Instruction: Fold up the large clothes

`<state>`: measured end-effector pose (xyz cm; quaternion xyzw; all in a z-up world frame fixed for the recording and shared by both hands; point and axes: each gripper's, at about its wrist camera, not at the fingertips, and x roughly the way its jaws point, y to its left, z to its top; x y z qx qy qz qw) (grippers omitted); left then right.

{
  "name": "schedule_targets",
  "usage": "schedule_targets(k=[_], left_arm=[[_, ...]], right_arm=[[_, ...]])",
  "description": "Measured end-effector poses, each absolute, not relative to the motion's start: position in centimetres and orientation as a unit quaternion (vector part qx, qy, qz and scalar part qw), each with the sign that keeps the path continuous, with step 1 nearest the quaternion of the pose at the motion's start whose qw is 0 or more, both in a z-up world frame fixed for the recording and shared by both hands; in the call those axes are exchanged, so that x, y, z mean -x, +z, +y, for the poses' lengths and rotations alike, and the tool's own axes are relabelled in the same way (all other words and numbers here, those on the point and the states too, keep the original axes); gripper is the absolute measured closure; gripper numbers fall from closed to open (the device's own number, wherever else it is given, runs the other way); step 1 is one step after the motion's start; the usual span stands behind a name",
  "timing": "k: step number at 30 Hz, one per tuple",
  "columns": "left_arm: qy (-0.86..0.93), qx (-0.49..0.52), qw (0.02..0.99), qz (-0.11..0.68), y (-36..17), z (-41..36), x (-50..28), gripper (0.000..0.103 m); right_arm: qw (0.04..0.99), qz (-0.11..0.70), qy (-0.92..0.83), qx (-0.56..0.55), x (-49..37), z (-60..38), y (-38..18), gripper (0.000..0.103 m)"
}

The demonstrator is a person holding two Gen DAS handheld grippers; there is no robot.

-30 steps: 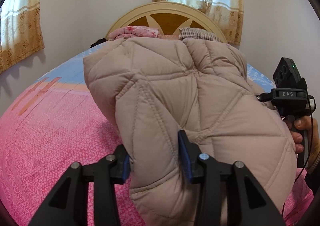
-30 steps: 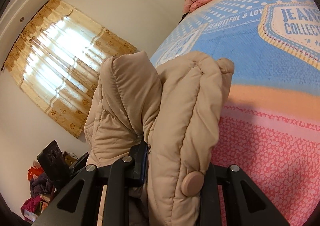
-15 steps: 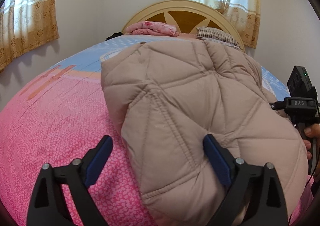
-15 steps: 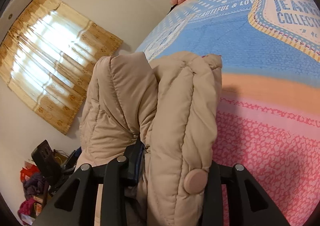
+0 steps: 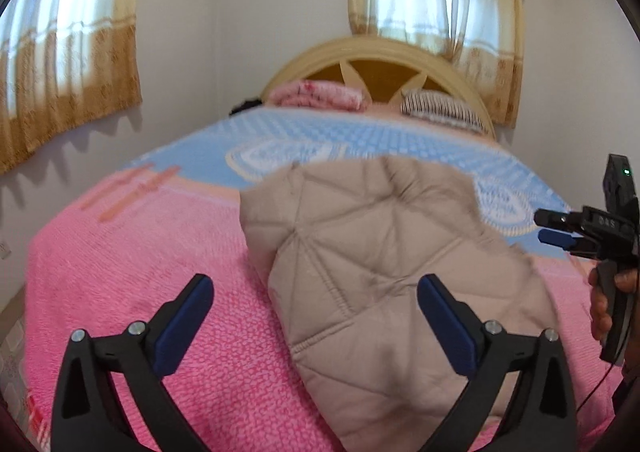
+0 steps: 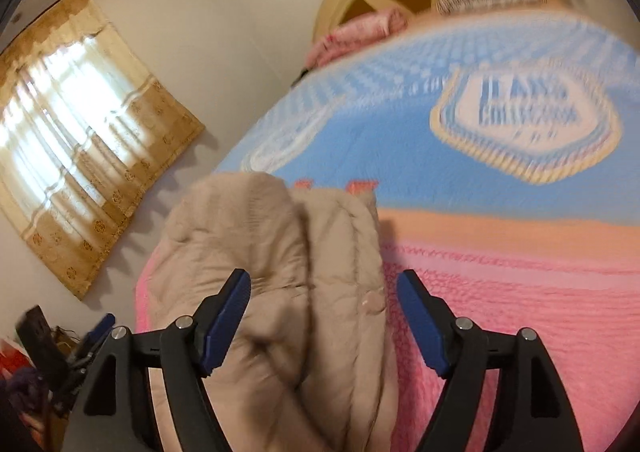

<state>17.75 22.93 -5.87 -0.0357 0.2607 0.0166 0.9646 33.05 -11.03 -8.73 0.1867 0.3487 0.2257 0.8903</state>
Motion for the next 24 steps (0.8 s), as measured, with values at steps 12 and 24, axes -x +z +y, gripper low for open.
schedule_targets(k=[12,24], left_arm=[[0.003,0.054,0.982,0.179,0.1,22.4,-11.8,0.000],[-0.014,0.050,0.988,0.142,1.5,22.3,-10.4,0.000]], right_arm=[[0.943,0.238,0.212,-0.097,-20.3,-7.5,-1.0,0.026],[0.949,0.205,0.230,-0.066,-16.2,-4.7,1.3,0.024]])
